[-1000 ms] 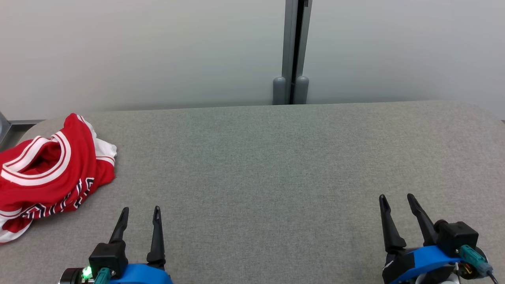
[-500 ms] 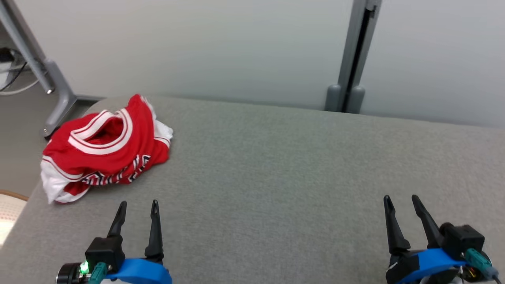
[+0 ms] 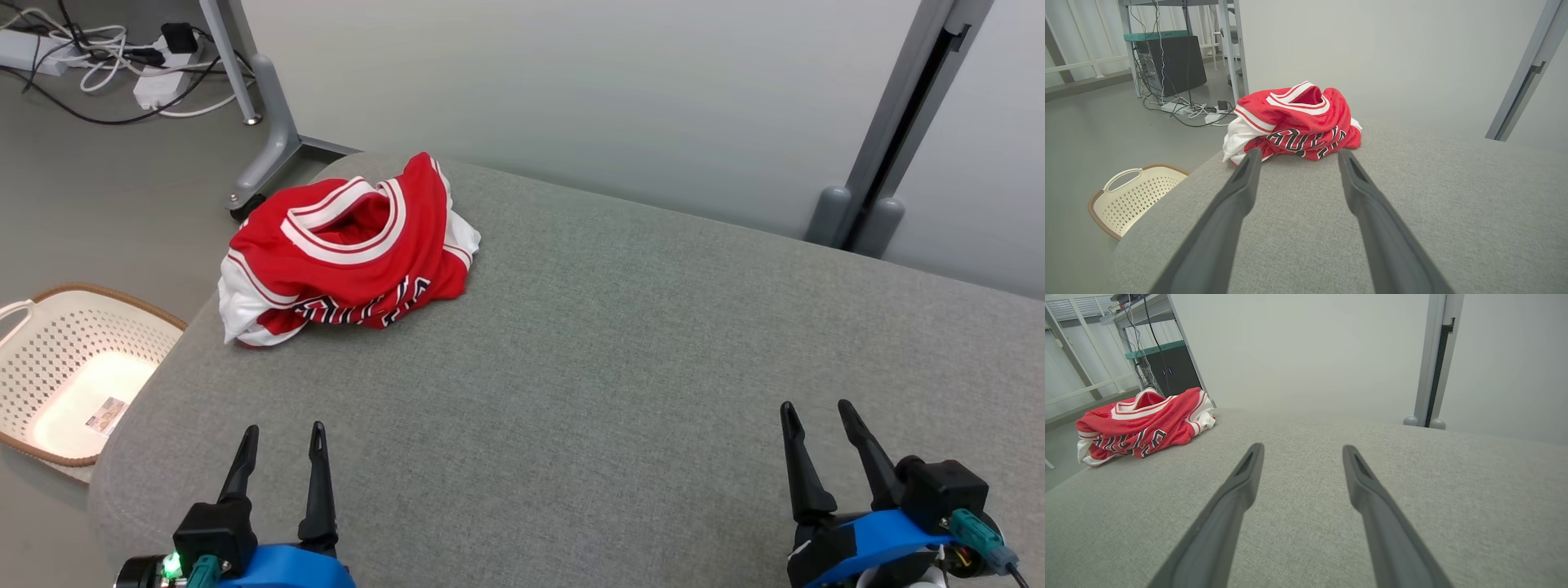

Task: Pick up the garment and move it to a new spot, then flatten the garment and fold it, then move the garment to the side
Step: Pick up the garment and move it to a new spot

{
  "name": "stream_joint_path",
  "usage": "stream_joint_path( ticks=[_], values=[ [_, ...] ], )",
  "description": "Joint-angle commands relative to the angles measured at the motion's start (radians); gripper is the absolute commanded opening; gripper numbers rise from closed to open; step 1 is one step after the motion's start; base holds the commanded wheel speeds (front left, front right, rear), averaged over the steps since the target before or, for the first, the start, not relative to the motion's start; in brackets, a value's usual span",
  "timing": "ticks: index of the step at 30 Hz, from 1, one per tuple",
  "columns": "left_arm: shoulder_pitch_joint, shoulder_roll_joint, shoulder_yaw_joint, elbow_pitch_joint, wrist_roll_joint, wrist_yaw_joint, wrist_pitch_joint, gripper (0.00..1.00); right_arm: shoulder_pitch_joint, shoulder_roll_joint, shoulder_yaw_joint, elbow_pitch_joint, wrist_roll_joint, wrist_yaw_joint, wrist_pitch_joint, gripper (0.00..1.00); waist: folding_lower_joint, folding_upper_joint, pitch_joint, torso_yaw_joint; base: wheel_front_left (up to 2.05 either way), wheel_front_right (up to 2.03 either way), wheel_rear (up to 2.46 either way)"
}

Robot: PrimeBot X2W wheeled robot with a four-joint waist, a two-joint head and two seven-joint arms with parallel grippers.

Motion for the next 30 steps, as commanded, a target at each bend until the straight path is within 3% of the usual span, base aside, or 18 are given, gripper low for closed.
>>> stream_joint_path(
  ticks=[1, 9, 12, 17, 23, 30],
  values=[
    [0.012, 0.0, 0.001, -0.006, -0.001, 0.004, -0.001, 1.0, -0.008, -0.006, -0.001, 0.003, 0.0, 0.002, -0.005, 1.0, 0.0, 0.0, 0.008, 0.011, 0.0, 0.0, 0.0],
    [-0.002, 0.003, -0.004, -0.019, -0.011, 0.006, 0.006, 1.0, -0.015, -0.006, 0.004, 0.008, -0.004, 0.002, -0.004, 1.0, 0.0, 0.0, 0.012, 0.009, 0.0, 0.0, 0.0],
    [-0.021, -0.012, 0.003, -0.058, -0.059, -0.02, 0.039, 1.0, -0.02, -0.006, 0.002, 0.005, -0.005, 0.002, -0.001, 1.0, 0.0, 0.0, 0.018, -0.001, 0.0, 0.0, 0.0],
    [-0.098, 0.033, 0.029, -0.162, -0.13, -0.065, 0.166, 1.0, -0.028, -0.005, -0.002, -0.009, -0.009, 0.002, 0.004, 1.0, 0.0, 0.0, 0.047, -0.018, 0.0, 0.0, 0.0],
    [-0.261, 0.142, 0.134, -0.239, -0.204, -0.067, 0.345, 1.0, -0.063, -0.006, 0.0, -0.036, -0.024, 0.002, 0.007, 1.0, 0.0, 0.0, 0.121, -0.077, 0.0, 0.0, 0.0],
    [-0.433, 0.294, 0.28, -0.143, -0.276, -0.047, 0.508, 1.0, -0.117, -0.006, -0.012, -0.099, -0.063, 0.002, 0.016, 1.0, 0.0, 0.0, 0.255, -0.182, 0.0, 0.0, 0.0]
  ],
)
